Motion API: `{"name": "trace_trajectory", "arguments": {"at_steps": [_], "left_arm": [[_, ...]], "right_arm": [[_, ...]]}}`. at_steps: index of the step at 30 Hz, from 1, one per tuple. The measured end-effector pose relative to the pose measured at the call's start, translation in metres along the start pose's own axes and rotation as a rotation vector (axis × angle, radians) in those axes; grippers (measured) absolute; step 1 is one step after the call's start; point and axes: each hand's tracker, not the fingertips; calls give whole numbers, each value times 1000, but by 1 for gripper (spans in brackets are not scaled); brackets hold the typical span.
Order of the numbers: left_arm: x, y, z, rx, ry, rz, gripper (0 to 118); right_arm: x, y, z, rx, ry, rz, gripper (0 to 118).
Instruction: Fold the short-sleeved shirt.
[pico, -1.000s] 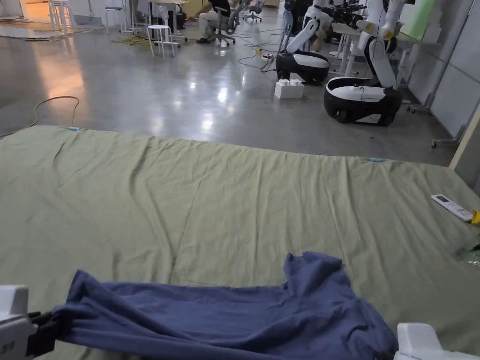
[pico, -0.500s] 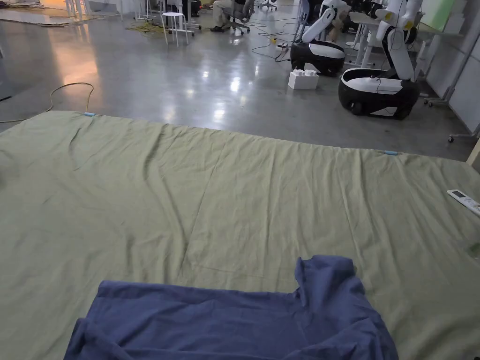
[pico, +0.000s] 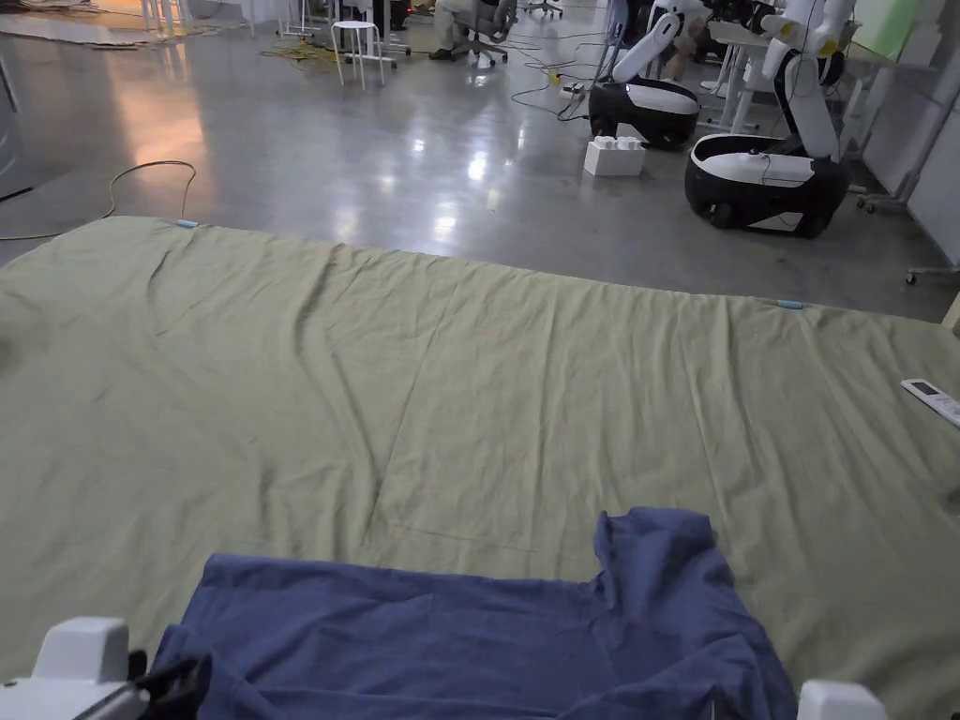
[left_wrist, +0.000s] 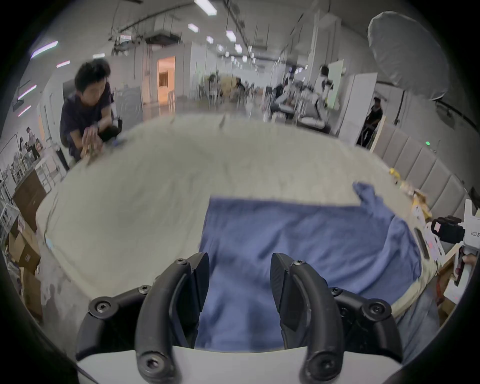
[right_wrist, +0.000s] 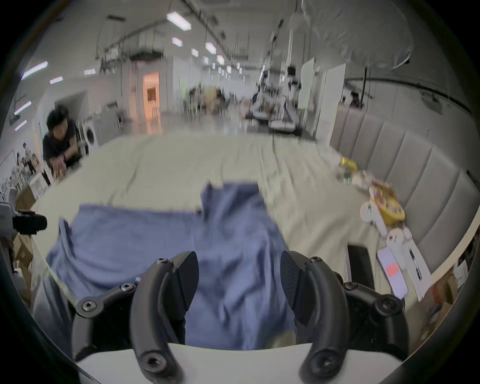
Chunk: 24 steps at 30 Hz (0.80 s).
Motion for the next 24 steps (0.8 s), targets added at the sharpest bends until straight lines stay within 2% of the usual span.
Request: {"name": "trace_trajectory", "arguments": {"at_steps": [3,4,6,7,8,11,12,15,17,21,24], "left_arm": [[24,24,12,152,34,-48,49],[32,32,14,196,50,-68,49],[44,43,21,287,84,-77,44],[50,49,25,327,87,-75,35],[54,54,29,365,86,-74,26],[59,62,34,468,102,-81,9],[62,64,39,499,106,-82,6],[64,64,48,576,105,-99,4],[63,63,50,581,124,-111,3],[50,62,43,546,119,-102,3],[27,61,22,429,121,-75,3]], "right_arm": [[-10,25,3,160,-27,5,69],[-14,33,4,223,-36,0,64],[-20,46,7,299,-56,-2,46],[-23,52,7,343,-57,-2,30],[-25,56,8,371,-58,-8,21],[-31,69,12,460,-70,-15,7],[-32,70,13,480,-65,-35,5],[-37,76,21,561,-92,18,3],[-39,77,23,573,-103,12,3],[-37,79,21,564,-89,-4,3],[-35,76,16,547,-91,10,3]]}}
